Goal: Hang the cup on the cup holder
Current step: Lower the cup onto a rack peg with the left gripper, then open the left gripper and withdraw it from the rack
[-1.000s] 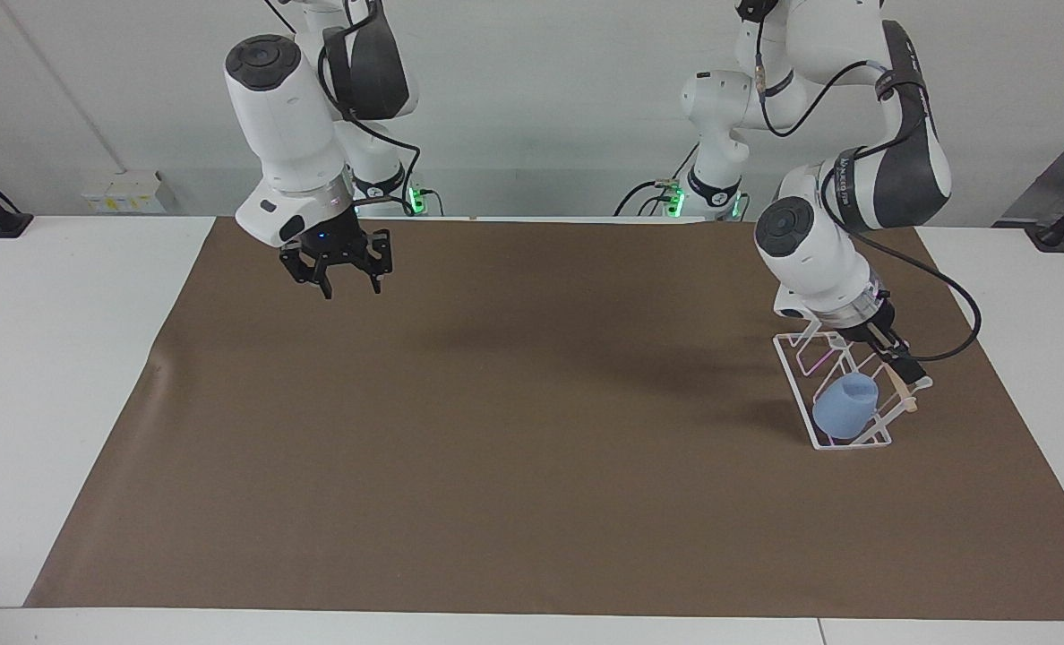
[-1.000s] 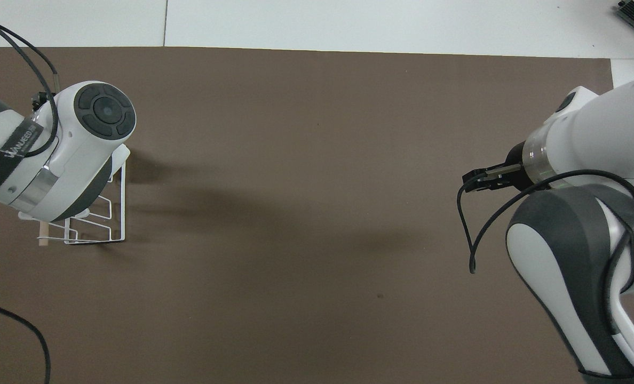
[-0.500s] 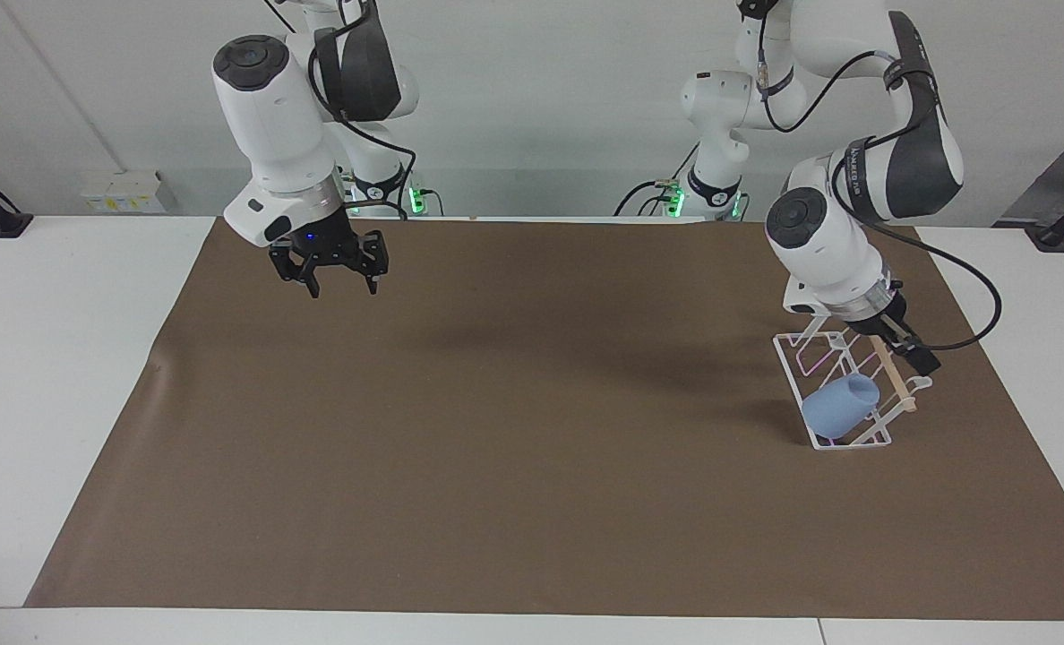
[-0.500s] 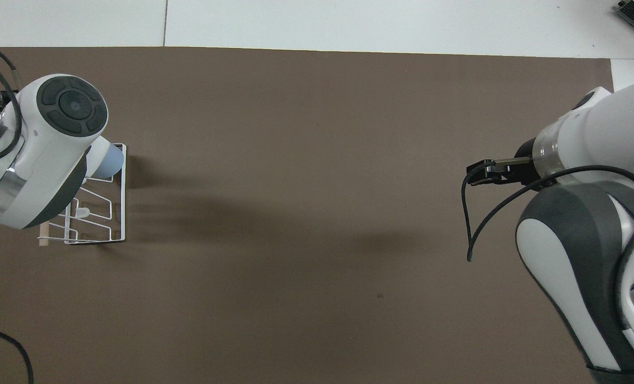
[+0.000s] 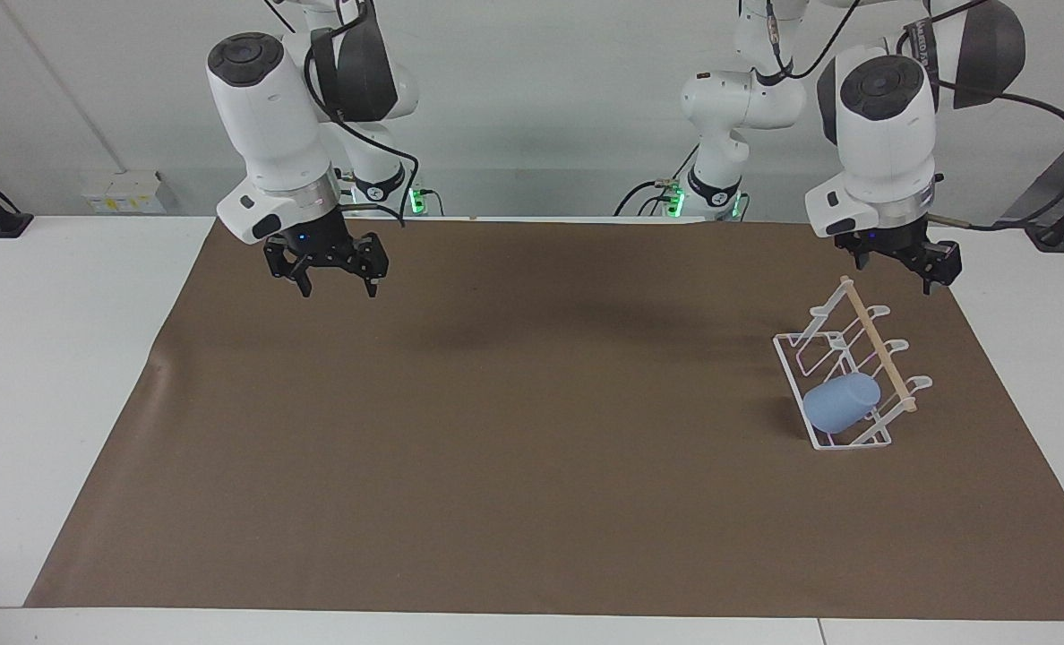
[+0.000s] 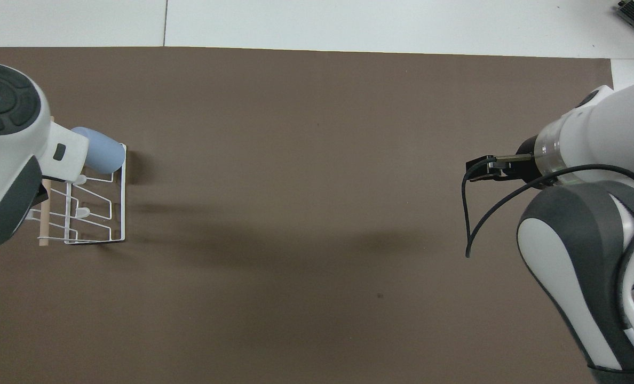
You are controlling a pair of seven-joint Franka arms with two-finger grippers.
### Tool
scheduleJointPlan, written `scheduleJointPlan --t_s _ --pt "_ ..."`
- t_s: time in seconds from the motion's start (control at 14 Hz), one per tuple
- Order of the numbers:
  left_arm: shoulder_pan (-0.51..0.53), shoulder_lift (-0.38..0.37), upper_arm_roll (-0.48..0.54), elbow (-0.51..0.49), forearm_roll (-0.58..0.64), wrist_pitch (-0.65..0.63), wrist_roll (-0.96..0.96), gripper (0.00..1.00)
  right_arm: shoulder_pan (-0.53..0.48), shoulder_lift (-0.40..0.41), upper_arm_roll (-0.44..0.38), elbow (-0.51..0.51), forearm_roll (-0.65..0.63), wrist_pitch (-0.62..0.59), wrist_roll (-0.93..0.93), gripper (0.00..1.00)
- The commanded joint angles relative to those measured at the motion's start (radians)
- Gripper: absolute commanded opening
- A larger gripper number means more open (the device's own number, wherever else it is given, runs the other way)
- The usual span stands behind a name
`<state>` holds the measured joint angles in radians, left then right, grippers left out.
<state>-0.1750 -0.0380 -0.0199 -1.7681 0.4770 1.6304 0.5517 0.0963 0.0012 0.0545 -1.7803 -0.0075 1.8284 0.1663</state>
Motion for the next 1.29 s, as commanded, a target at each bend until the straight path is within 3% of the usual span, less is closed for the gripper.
scheduleJointPlan --t_s 0.0,0.36,1.0,1.21 --pt "0.015 -0.032 -0.006 -0.022 -0.111 -0.011 -0.137 1.00 -0.007 -0.020 0.010 -0.013 -0.006 0.020 -0.001 1.00" --pt "0.112 -0.026 -0.006 0.004 -0.405 0.003 -0.237 1.00 -0.004 -0.020 0.011 -0.008 -0.005 0.020 0.001 1.00" --pt "0.259 -0.028 -0.006 -0.007 -0.394 0.048 -0.257 1.00 -0.004 -0.020 0.011 -0.008 -0.005 0.020 0.001 1.00" --pt "0.264 -0.017 -0.008 0.021 -0.394 0.068 -0.300 1.00 -0.004 -0.021 0.011 -0.008 -0.005 0.020 0.001 1.00"
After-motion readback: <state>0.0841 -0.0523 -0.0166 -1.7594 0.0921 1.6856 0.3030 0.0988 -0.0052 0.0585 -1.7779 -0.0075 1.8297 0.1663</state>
